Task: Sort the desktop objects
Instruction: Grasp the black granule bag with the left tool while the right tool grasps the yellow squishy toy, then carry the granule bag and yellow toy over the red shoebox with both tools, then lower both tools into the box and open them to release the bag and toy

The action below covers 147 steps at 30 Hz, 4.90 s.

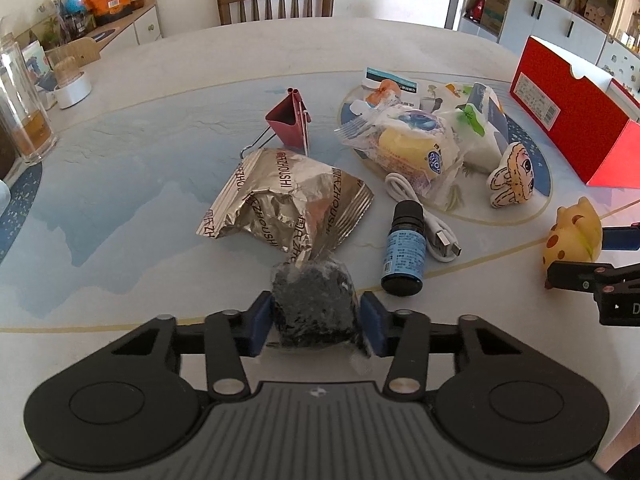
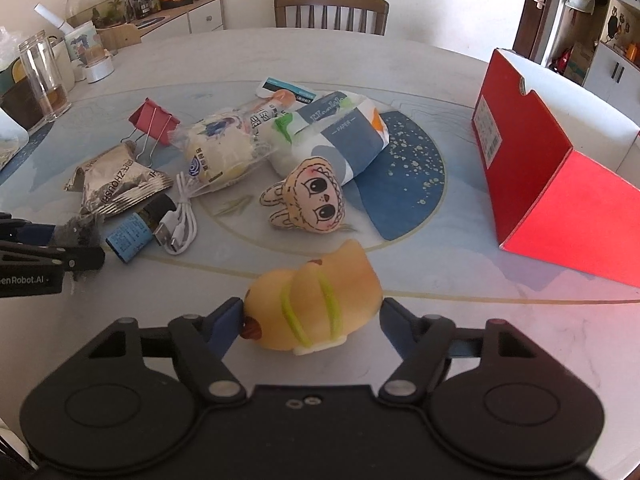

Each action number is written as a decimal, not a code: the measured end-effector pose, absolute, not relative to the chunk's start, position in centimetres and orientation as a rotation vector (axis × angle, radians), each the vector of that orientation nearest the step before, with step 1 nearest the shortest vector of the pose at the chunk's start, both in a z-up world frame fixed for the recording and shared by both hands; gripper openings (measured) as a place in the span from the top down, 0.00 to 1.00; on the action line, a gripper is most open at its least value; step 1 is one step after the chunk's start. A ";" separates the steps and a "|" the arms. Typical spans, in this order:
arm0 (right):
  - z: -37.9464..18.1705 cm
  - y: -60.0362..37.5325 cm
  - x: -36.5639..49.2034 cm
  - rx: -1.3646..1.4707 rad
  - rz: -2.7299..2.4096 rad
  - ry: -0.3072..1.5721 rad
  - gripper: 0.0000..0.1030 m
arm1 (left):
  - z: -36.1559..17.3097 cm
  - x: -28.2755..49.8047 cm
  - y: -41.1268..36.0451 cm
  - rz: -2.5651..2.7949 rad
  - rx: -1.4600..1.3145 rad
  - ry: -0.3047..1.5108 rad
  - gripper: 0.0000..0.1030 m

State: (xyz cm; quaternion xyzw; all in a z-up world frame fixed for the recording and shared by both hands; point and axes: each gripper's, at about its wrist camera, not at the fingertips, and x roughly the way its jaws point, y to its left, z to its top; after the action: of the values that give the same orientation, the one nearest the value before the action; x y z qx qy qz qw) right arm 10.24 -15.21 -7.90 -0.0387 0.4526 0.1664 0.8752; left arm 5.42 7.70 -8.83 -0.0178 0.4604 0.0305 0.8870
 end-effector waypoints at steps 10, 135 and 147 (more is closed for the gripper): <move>-7.4 -15.8 9.7 -0.035 0.296 0.944 0.30 | -8.4 4.7 8.0 0.025 -0.044 0.949 0.65; -9.1 -42.6 29.9 -0.117 0.286 1.111 0.31 | -6.9 35.4 -29.9 -0.368 0.320 1.134 0.65; -10.2 -42.5 31.0 -0.115 0.283 1.165 0.30 | -7.3 36.2 -29.5 -0.376 0.320 1.211 0.65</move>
State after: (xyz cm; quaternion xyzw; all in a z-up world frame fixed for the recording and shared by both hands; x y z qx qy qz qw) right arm 31.01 -42.51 -10.25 -0.0540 0.5479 0.1330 0.8241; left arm 36.24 -29.46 -7.25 0.1487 0.5632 -0.1748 0.7938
